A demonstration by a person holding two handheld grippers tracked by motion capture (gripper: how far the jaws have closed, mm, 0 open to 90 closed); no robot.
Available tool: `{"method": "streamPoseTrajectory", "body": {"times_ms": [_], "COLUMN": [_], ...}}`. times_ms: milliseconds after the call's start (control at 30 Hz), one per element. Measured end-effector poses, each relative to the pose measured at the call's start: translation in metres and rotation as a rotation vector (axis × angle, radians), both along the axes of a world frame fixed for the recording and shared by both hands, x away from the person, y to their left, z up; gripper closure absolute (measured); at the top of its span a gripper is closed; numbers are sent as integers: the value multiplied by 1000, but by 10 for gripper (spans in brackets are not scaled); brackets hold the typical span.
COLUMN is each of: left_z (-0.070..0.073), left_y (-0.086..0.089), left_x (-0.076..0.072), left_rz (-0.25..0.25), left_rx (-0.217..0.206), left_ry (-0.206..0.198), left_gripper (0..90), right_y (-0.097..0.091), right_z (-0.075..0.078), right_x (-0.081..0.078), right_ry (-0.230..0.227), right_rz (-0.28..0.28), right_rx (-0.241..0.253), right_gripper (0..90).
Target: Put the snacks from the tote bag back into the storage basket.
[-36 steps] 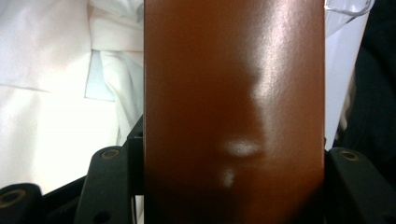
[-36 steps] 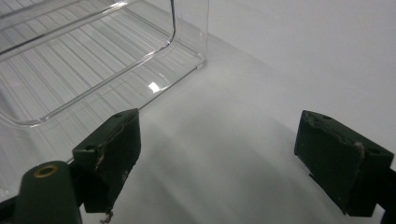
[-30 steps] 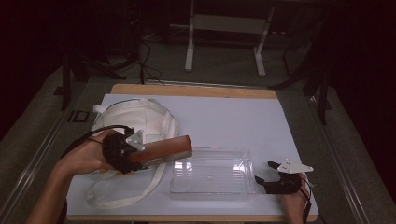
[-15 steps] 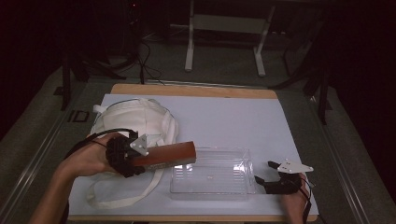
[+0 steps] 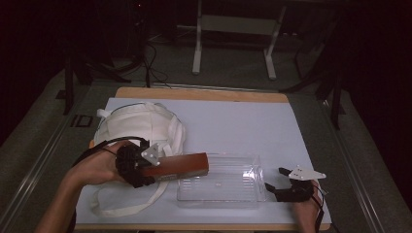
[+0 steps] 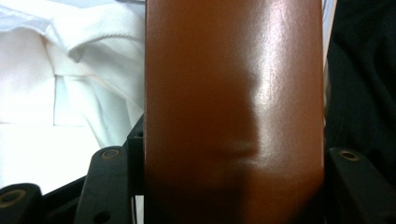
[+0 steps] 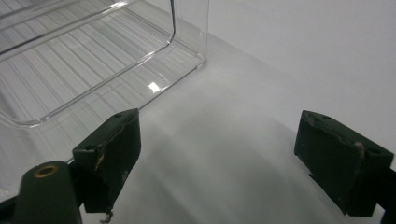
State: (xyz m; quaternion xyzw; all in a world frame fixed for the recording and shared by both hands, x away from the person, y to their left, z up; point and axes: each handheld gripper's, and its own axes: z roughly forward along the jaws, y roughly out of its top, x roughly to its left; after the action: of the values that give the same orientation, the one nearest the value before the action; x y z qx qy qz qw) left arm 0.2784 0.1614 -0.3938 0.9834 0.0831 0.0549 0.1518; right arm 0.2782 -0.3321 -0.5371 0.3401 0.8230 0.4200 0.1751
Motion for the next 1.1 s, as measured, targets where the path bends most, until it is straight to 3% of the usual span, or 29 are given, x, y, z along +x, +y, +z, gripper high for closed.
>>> {"method": "streamPoseTrajectory", "body": {"times_ms": [233,1100], "left_z": [2,-4], "left_y": [-5,-30], "left_x": [-3,-13], "left_rz": [-21,-117], "left_rx": [3,48], "left_ry": [-15,8], "left_gripper": [437,436], "right_y": [0,0], "right_z": [0,0], "right_x": [0,0], "right_ry": [-1,1], "right_rz": [1,3], "right_rx": [0,-2], "right_gripper": [147,147]}}
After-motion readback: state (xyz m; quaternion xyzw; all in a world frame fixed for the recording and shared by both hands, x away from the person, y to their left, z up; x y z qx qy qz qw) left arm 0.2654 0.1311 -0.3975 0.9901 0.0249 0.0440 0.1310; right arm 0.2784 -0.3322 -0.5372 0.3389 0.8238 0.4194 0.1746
